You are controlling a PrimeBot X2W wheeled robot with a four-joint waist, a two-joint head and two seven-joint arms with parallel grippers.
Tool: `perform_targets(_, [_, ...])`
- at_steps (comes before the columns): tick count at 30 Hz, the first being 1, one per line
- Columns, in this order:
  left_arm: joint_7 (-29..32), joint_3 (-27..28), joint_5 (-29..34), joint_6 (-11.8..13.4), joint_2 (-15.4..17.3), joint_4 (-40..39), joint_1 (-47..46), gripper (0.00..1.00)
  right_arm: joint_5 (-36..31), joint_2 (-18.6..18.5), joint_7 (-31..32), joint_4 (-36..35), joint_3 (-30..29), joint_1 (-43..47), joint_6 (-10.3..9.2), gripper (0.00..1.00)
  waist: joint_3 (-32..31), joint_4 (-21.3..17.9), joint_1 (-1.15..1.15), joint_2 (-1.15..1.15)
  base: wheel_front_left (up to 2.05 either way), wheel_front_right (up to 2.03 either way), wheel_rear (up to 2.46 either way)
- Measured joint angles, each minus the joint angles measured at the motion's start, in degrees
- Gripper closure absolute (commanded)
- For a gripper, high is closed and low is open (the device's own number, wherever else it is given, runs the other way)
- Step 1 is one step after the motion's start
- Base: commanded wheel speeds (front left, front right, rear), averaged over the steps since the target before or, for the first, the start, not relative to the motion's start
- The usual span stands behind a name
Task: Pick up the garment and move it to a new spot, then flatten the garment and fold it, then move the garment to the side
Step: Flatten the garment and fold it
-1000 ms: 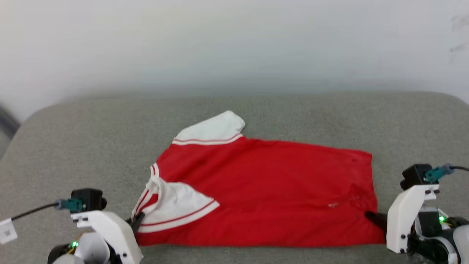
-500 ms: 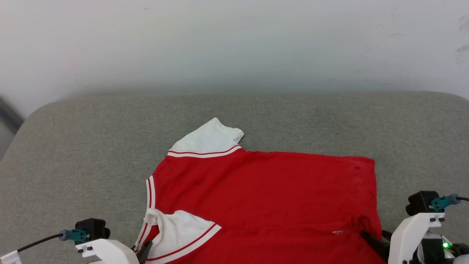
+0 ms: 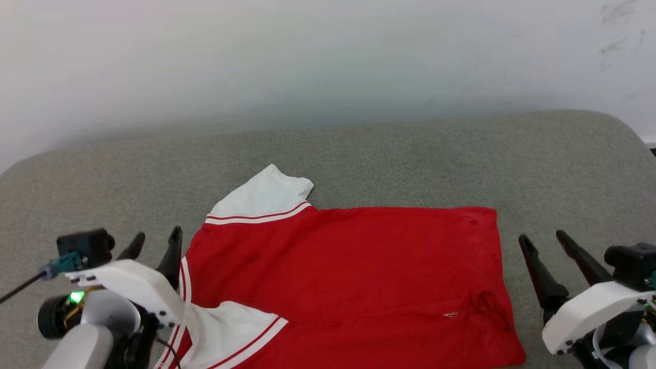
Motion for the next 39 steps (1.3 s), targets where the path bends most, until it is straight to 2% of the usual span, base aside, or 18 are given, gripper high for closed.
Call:
perform_targets(7, [-1.8, 0.3, 2.9, -0.3, 0.6, 2.2, -11.2, 0.00, -4.0, 1.6, -6.4, -4.9, -0.3, -3.9, 0.00, 0.00, 5.1, -2.2, 0.01, 0.00, 0.00, 0.00, 0.00])
perform_targets(14, [2.5, -1.1, 3.3, -4.3, 1.3, 8.7, -25.1, 0.00, -4.9, 2.8, -8.2, -7.7, 1.4, -9.1, -0.01, 0.00, 12.6, -5.1, 0.01, 0.00, 0.00, 0.00, 0.00])
perform_targets(21, [15.0, -4.0, 1.2, -9.8, 3.5, 17.6, -37.2, 0.00, -4.9, 3.4, -8.6, -6.9, 2.6, -11.8, 0.00, 0.00, 18.6, -8.9, 0.02, 0.00, 0.00, 0.00, 0.00])
perform_targets(27, [30.3, -7.3, -0.8, -13.1, 6.5, 23.3, -43.8, 0.00, -4.6, 4.0, -9.0, -5.5, 3.6, -13.0, 0.00, 0.00, 21.7, -12.6, 0.02, 0.00, 0.00, 0.00, 0.00])
perform_targets(31, [37.8, -8.7, -1.2, -13.1, 8.5, 25.8, -45.7, 0.00, -3.9, 4.4, -9.2, -4.5, 4.5, -13.2, 0.00, 0.00, 23.4, -14.6, 0.02, 0.00, 0.00, 0.00, 0.00])
perform_targets(38, [43.6, -9.3, -1.3, -11.4, 10.4, 28.5, -47.5, 0.00, -2.1, 4.8, -9.7, -2.2, 5.5, -14.0, 0.00, 0.00, 25.8, -17.5, 0.01, 0.00, 0.00, 0.00, 0.00])
perform_targets(39, [44.3, -9.2, -1.5, -11.2, 10.5, 28.8, -47.7, 0.49, -1.7, 4.8, -9.8, -1.8, 5.6, -14.1, -0.01, 0.00, 26.0, -17.8, 0.01, 0.00, 0.00, 0.00, 0.00])
